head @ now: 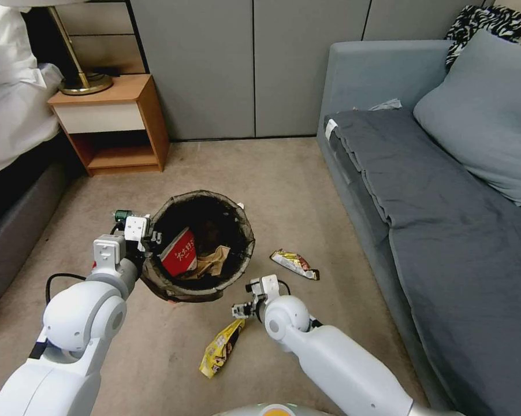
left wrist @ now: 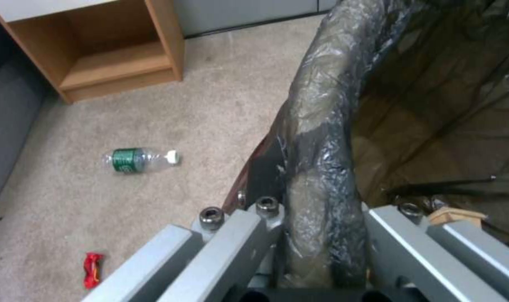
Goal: Pick up the trash bin, then pick up the garbage from the floor and place it into the trash bin.
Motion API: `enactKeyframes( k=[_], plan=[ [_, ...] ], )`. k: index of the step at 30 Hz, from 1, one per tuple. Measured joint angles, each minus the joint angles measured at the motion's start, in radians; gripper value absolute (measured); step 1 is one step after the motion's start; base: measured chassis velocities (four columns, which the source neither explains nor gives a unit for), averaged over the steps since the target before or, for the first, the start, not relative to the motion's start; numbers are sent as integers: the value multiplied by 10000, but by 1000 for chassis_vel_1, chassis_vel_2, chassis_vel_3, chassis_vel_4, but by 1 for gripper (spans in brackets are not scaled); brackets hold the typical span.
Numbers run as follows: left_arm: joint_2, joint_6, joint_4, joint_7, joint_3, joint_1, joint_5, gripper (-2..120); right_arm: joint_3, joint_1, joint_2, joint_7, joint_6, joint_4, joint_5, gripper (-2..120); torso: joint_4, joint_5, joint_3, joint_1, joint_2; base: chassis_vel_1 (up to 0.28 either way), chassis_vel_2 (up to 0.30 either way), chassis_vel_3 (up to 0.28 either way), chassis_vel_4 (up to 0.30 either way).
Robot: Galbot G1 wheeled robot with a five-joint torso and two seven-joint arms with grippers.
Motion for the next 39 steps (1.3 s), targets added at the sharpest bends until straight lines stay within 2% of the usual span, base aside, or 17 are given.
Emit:
enactKeyframes(
  k=[11,17,27,39],
  plan=[
    [-86,9,127,20,69,-45,110,1,360,-368,320,-207,239,-373,22,100,0,-1,0,0,0,0,0,0,0],
    [-79,12,184,83,63,-59,143,1,179,-345,715,-216,472,-583,533,100,1,0,0,0,1,0,0,0,0],
    [-93,-5,241,123,38,-85,156,1,-164,-322,1205,14,496,-876,602,100,1,-1,0,1,0,0,0,0,0],
    [-179,-39,350,162,190,-115,269,1,15,-395,1589,-168,707,-1761,399,100,0,0,0,0,0,0,0,0,0]
  ],
)
